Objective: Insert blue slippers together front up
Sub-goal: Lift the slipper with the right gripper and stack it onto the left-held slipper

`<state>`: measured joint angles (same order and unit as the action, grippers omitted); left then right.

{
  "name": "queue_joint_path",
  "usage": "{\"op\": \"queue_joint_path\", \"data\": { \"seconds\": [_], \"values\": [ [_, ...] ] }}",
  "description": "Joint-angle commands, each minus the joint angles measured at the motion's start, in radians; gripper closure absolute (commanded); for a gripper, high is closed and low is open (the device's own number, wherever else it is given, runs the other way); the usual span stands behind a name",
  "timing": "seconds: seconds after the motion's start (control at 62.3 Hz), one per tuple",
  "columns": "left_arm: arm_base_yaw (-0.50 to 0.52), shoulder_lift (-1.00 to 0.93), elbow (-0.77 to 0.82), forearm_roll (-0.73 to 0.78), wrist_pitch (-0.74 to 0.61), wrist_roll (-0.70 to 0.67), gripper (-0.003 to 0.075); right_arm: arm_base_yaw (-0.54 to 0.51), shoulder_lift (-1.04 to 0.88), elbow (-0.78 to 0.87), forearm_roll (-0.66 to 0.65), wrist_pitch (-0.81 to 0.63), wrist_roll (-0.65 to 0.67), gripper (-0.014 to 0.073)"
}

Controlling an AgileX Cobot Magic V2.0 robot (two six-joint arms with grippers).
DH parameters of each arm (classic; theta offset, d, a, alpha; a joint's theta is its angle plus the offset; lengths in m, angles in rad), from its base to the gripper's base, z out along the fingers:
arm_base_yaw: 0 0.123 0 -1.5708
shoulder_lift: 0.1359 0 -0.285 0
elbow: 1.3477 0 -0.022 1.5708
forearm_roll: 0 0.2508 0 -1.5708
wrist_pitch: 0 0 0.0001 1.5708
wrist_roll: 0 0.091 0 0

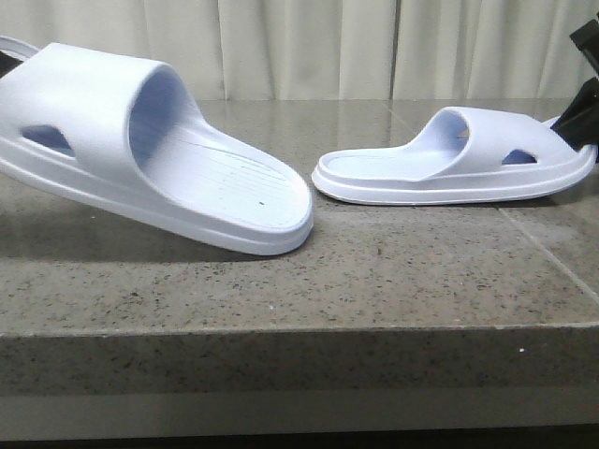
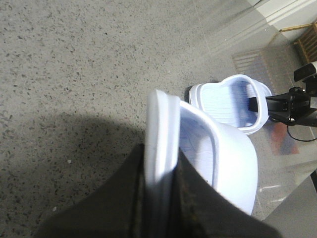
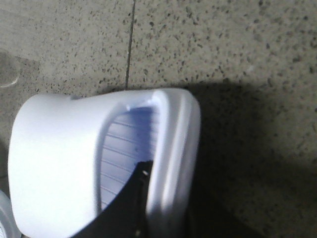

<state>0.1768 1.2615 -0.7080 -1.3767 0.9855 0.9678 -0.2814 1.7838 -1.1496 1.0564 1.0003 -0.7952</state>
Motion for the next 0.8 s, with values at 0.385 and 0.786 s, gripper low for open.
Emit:
{"op": "queue_joint_path", "data": {
  "seconds": [0.385,0.786],
  "values": [
    [-0.007,-0.028,-0.023,-0.07,0.028,0.001,0.0741,-0.001,-0.239,-0.023,0.035,0.04,-0.017,0.0662],
    [-0.03,-0.013,-0.023,-0.155,0.009,0.001,0.0741,-0.001,-0.487,0.035,0.024,0.034,0.037,0.0662]
  ]
}}
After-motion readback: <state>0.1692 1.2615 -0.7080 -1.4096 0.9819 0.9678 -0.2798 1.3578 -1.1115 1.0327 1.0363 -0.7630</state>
